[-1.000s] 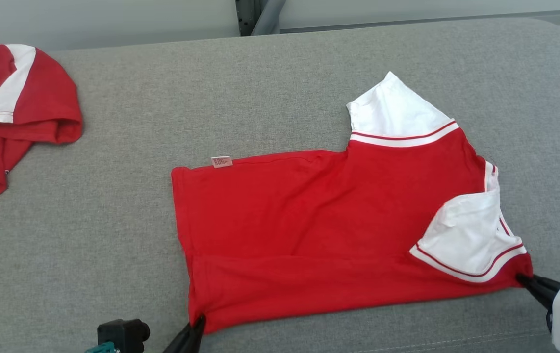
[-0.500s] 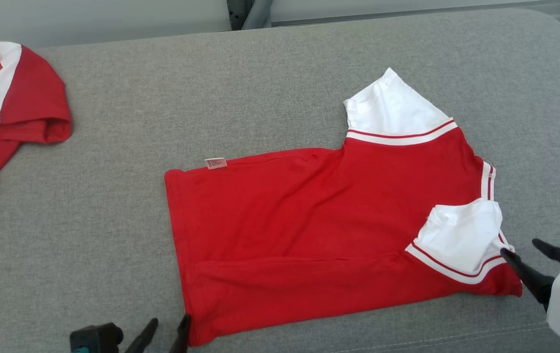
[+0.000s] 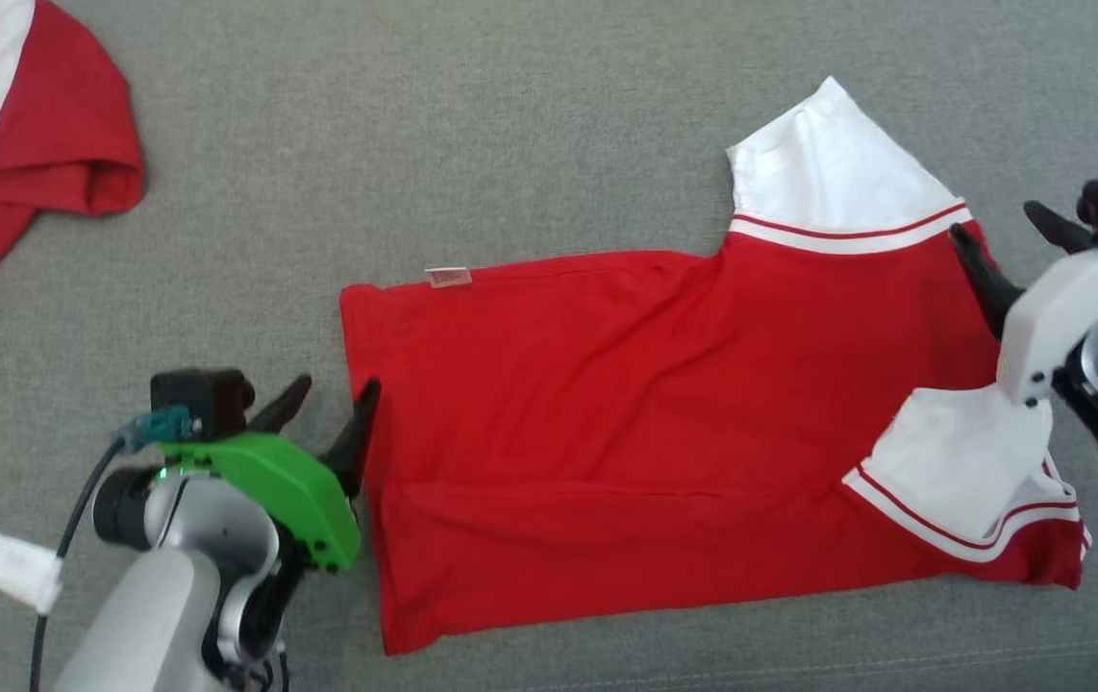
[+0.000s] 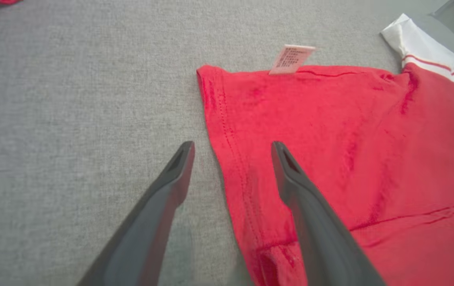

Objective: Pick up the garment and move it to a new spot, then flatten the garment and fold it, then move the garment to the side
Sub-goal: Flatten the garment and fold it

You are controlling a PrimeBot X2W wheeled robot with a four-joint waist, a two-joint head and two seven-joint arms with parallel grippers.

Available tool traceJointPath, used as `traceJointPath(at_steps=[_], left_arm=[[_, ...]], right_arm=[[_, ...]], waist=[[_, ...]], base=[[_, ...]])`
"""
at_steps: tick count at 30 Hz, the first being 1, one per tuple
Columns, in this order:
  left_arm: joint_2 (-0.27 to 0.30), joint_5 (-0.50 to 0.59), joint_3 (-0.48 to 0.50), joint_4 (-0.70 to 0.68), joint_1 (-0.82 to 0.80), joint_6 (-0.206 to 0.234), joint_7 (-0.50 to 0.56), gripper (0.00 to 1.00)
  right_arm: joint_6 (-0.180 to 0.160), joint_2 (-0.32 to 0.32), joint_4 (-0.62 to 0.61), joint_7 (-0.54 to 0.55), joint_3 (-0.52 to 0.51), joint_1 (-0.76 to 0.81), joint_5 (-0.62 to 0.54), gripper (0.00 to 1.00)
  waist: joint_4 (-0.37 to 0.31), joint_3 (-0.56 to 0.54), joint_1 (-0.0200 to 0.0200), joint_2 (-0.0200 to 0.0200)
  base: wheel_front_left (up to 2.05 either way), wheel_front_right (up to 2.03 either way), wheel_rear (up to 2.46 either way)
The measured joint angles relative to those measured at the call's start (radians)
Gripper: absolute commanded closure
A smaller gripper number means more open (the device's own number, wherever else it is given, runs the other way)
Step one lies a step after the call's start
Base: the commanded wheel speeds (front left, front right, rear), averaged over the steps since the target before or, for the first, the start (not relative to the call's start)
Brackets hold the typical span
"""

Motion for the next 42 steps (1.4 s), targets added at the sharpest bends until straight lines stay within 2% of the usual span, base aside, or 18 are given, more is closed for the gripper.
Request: traceJointPath(at_steps=[4,12,17,25,26,27,28,29,30,38,42], left_arm=[[-0.048,0.025,-0.029,0.134,-0.162,-0.030,-0.006,0.00],[-0.119,0.060,-0.100,0.352,-0.333,-0.101,-0.032,0.00],[-0.158,0.060,-0.121,0.414,-0.397,-0.135,-0.054,0.00],[-0.189,0.060,-0.155,0.465,-0.474,-0.161,-0.074,0.00],[-0.191,0.059,-0.159,0.470,-0.480,-0.164,-0.077,0.00],[-0.193,0.054,-0.167,0.479,-0.486,-0.167,-0.080,0.44],[-0.193,0.054,-0.167,0.479,-0.486,-0.167,-0.080,0.44],[-0.194,0.053,-0.172,0.484,-0.489,-0.171,-0.081,0.76],[-0.193,0.049,-0.179,0.490,-0.491,-0.173,-0.079,1.00],[-0.182,0.002,-0.203,0.489,-0.457,-0.184,-0.107,1.00],[-0.163,-0.008,-0.188,0.470,-0.414,-0.180,-0.136,1.00]], right_arm=[[0.000,0.052,0.181,-0.040,0.025,-0.153,-0.066,0.00],[0.000,0.074,0.471,-0.106,0.041,-0.371,-0.174,0.00],[0.000,0.079,0.596,-0.136,0.028,-0.463,-0.216,0.00],[-0.001,0.100,0.723,-0.184,0.015,-0.560,-0.248,0.00],[-0.001,0.103,0.735,-0.188,0.014,-0.565,-0.248,0.19],[-0.001,0.108,0.759,-0.199,0.012,-0.576,-0.241,1.00],[-0.001,0.108,0.759,-0.199,0.012,-0.576,-0.241,1.00],[-0.001,0.110,0.770,-0.214,0.005,-0.576,-0.232,1.00],[-0.001,0.114,0.779,-0.224,0.014,-0.576,-0.226,1.00],[-0.001,0.116,0.812,-0.318,0.041,-0.531,-0.123,1.00],[-0.001,0.105,0.777,-0.346,0.084,-0.489,-0.052,1.00]], waist=[[0.033,0.040,0.0000,0.0000],[0.111,0.109,0.0001,0.0000],[0.150,0.148,0.0001,0.0000],[0.186,0.192,0.0000,0.0000],[0.188,0.194,-0.0001,0.0000],[0.189,0.195,0.0000,0.0000],[0.189,0.195,0.0000,0.0000],[0.188,0.193,0.0000,0.0000],[0.188,0.189,0.0000,0.0000],[0.173,0.129,0.0000,0.0000],[0.158,0.080,0.0000,0.0000]], base=[[0.00,0.00,0.00],[0.00,0.00,0.00],[0.00,0.00,0.00],[0.00,0.00,0.00],[0.00,0.00,0.00],[0.00,0.00,0.00],[0.00,0.00,0.00],[0.00,0.00,0.00],[0.00,0.00,0.00],[0.00,0.00,0.00],[0.00,0.00,0.00]])
